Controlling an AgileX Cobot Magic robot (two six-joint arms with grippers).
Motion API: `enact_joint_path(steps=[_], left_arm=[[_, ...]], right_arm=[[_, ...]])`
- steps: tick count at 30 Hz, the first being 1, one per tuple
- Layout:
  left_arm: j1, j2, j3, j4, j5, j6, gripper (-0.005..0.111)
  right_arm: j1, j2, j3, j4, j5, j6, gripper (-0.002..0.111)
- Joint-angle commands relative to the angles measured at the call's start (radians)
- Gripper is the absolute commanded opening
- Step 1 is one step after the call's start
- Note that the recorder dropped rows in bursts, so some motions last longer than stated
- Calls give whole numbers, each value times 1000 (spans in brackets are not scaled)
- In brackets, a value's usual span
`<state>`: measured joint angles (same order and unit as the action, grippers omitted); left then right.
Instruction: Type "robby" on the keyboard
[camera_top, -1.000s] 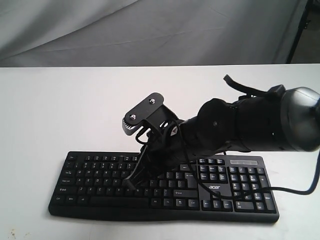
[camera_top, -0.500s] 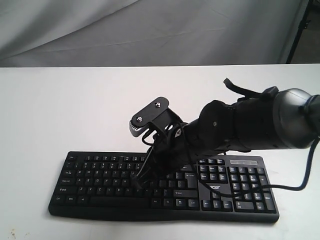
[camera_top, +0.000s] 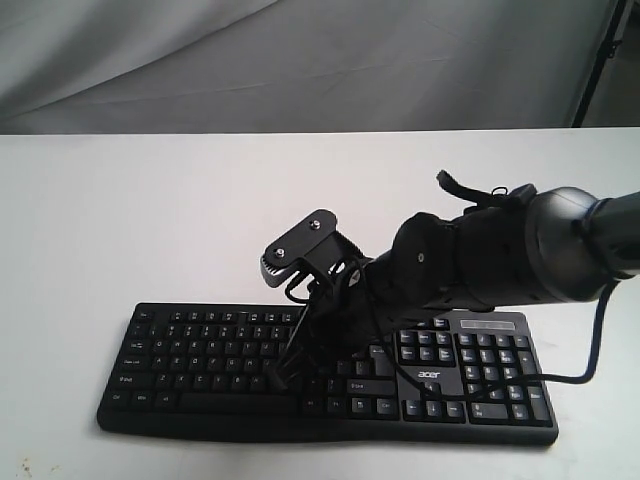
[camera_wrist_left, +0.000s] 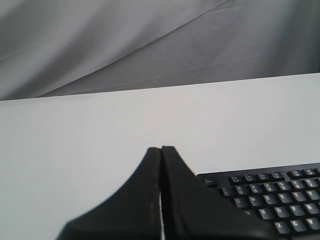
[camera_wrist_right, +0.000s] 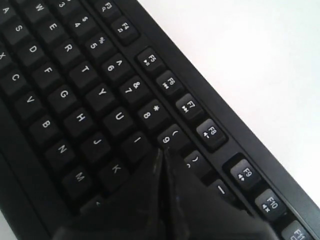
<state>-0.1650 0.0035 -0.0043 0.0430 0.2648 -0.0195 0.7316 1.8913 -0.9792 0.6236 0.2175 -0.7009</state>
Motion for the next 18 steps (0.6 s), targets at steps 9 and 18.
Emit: enact_joint_path(steps=[9, 18], left_arm=[[-6, -3, 4, 5, -7, -3, 0], [-6, -3, 4, 5, -7, -3, 0]], right_arm=[[-4, 0, 5, -2, -6, -8, 0], [1, 10, 5, 62, -29, -24, 0]])
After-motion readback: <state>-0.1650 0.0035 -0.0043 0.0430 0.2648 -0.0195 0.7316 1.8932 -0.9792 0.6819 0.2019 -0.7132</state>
